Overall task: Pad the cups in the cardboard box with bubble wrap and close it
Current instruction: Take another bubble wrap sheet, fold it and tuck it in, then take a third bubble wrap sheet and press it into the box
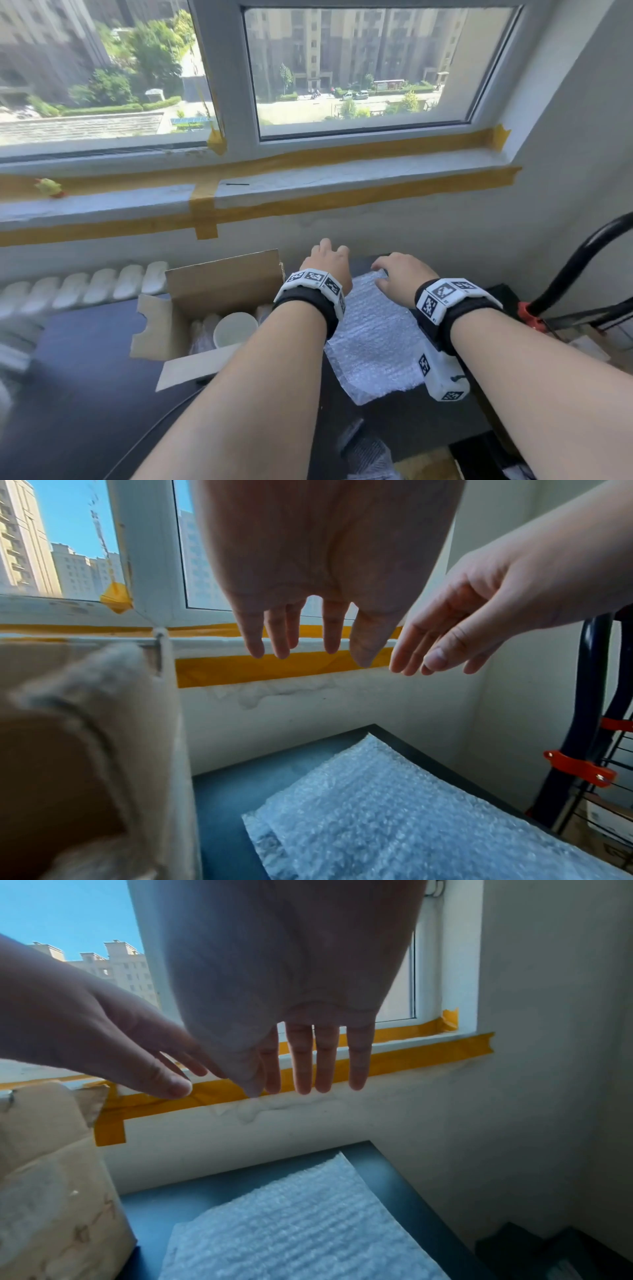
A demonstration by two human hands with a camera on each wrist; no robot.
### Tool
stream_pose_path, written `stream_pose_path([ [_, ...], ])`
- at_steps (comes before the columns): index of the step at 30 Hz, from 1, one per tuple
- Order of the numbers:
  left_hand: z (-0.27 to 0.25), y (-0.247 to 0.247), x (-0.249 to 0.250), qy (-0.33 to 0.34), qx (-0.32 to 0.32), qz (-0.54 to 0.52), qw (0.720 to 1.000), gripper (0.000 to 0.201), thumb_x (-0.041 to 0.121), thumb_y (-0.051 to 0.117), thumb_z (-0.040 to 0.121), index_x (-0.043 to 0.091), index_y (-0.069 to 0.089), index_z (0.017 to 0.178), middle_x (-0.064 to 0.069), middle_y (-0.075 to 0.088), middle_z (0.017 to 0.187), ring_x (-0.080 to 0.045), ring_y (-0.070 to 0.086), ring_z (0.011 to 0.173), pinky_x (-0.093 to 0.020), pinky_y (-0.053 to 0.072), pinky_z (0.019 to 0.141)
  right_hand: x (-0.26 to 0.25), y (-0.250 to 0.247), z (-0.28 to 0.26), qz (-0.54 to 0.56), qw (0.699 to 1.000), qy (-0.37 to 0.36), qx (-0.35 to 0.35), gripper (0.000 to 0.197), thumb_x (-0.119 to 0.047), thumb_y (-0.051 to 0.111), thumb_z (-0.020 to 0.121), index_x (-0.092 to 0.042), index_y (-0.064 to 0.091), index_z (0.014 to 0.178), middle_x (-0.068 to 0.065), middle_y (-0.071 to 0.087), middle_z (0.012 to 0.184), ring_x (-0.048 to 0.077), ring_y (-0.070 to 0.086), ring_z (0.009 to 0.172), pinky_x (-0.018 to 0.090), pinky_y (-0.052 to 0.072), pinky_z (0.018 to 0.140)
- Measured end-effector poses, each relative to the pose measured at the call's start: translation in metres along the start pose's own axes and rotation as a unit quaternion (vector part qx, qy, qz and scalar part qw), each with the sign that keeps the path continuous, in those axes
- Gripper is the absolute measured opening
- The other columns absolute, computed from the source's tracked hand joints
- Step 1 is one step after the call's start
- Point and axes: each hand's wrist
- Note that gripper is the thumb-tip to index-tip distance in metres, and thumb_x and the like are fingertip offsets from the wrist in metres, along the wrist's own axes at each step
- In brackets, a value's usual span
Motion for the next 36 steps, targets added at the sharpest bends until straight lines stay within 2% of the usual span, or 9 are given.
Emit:
stream_pose_path([
  [4,0.008,0.028,0.014,-0.013,-0.036,-0.004,0.999,0.047,0.014,0.052,0.093,0.016,0.041,0.138,-0.012,0.03,0.141,-0.031,0.037,0.127,-0.04,0.046,0.089,0.026,0.022,0.003,0.012,0.999,0.027,-0.027,0.041,-0.03,0.045,0.095,-0.024,0.049,0.135,0.004,0.05,0.134,0.024,0.05,0.121,0.037,0.046,0.093],
  [9,0.019,0.06,0.018,-0.05,-0.095,-0.003,0.994,0.045,0.016,0.052,0.093,0.014,0.042,0.137,-0.013,0.03,0.14,-0.034,0.04,0.124,-0.042,0.046,0.09,0.048,0.051,0.01,0.027,0.996,0.047,-0.074,0.043,-0.031,0.045,0.096,-0.02,0.047,0.138,0.006,0.048,0.138,0.025,0.052,0.12,0.036,0.045,0.094],
  [14,0.03,0.084,0.016,-0.101,-0.137,0.0,0.985,0.047,0.022,0.054,0.094,0.017,0.041,0.138,-0.013,0.033,0.138,-0.036,0.047,0.119,-0.04,0.046,0.08,0.062,0.075,0.022,0.034,0.992,0.066,-0.105,0.046,-0.031,0.046,0.097,-0.019,0.042,0.141,0.009,0.044,0.141,0.027,0.054,0.117,0.034,0.045,0.087],
  [19,0.031,0.108,0.011,-0.148,-0.178,-0.021,0.973,0.064,0.037,0.071,0.083,0.02,0.039,0.137,-0.013,0.034,0.14,-0.036,0.044,0.124,-0.044,0.048,0.089,0.071,0.097,0.031,0.054,0.985,0.089,-0.135,0.052,-0.031,0.05,0.095,-0.02,0.035,0.144,0.011,0.039,0.141,0.03,0.061,0.101,0.035,0.049,0.079],
  [23,0.032,0.116,0.011,-0.157,-0.164,-0.019,0.974,0.072,0.039,0.077,0.078,0.021,0.04,0.136,-0.012,0.035,0.136,-0.035,0.041,0.125,-0.044,0.047,0.091,0.073,0.106,0.034,0.059,0.986,0.096,-0.12,0.053,-0.029,0.057,0.092,-0.019,0.038,0.14,0.011,0.043,0.136,0.031,0.06,0.104,0.034,0.048,0.081],
  [25,0.033,0.118,0.01,-0.16,-0.159,-0.013,0.974,0.07,0.037,0.078,0.077,0.021,0.041,0.134,-0.012,0.036,0.135,-0.035,0.042,0.124,-0.044,0.048,0.09,0.075,0.107,0.035,0.069,0.989,0.098,-0.089,0.049,-0.024,0.06,0.089,-0.02,0.044,0.135,0.01,0.044,0.131,0.031,0.06,0.101,0.033,0.047,0.08],
  [32,0.032,0.113,0.01,-0.18,-0.162,-0.048,0.969,0.069,0.019,0.073,0.081,0.022,0.037,0.141,-0.013,0.028,0.144,-0.035,0.038,0.128,-0.043,0.047,0.09,0.07,0.095,0.035,0.15,0.984,0.096,-0.011,0.041,-0.002,0.056,0.084,-0.025,0.051,0.117,0.004,0.039,0.109,0.021,0.05,0.064,0.03,0.044,0.062],
  [34,0.033,0.107,0.011,-0.197,-0.148,-0.085,0.965,0.066,0.009,0.065,0.085,0.023,0.035,0.143,-0.014,0.022,0.149,-0.037,0.036,0.131,-0.041,0.047,0.09,0.066,0.09,0.034,0.153,0.983,0.1,-0.009,0.041,0.002,0.051,0.084,-0.024,0.052,0.115,0.004,0.039,0.107,0.019,0.047,0.062,0.031,0.043,0.06],
  [36,0.033,0.099,0.01,-0.218,-0.128,-0.146,0.957,0.067,0.002,0.057,0.088,0.025,0.033,0.146,-0.014,0.017,0.152,-0.038,0.039,0.13,-0.038,0.047,0.089,0.064,0.084,0.033,0.148,0.982,0.112,-0.019,0.037,0.001,0.048,0.085,-0.024,0.057,0.111,0.006,0.049,0.11,0.023,0.051,0.07,0.031,0.043,0.061],
])
Point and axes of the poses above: each hand's wrist, its own z-axis towards the middle knuckle, its own y-axis out of the palm, x = y × z
